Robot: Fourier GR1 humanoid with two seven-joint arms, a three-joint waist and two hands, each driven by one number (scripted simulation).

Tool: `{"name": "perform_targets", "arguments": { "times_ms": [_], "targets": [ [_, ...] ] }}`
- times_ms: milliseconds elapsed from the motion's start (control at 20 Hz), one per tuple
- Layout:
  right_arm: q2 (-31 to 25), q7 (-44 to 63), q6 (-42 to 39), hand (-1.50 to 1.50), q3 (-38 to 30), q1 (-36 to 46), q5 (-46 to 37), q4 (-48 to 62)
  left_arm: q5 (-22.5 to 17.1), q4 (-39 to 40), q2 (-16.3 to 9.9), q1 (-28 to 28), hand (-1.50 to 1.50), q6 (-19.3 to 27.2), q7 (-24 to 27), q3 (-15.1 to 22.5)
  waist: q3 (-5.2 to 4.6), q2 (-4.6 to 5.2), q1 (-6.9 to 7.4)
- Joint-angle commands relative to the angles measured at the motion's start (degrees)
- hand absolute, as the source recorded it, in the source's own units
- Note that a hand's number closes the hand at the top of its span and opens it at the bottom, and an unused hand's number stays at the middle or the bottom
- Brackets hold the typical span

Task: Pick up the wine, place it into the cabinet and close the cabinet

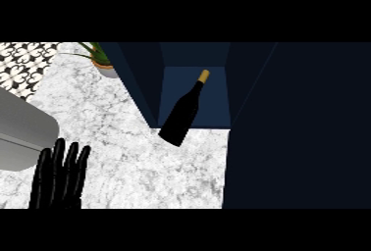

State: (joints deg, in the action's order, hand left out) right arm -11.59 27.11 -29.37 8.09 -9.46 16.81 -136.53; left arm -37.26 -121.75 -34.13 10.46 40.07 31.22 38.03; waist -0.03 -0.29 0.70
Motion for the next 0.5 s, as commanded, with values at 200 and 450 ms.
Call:
{"name": "perform_targets", "arguments": {
  "times_ms": [200,450],
  "targets": [
    [3.59,8.96,4.71,1.5,13.25,0.13,0.75,-8.83,-6.1,-6.06,-6.93,14.12,-1.5,-8.49,5.12,-11.74,-0.11,0.01,0.37],
    [8.75,12.06,9.91,1.5,25.31,2.38,-10.04,-7.47,-10.22,-6.87,-10.31,23.57,-1.5,-17.21,8.48,-17.86,-0.15,-0.24,0.37]
  ]
}}
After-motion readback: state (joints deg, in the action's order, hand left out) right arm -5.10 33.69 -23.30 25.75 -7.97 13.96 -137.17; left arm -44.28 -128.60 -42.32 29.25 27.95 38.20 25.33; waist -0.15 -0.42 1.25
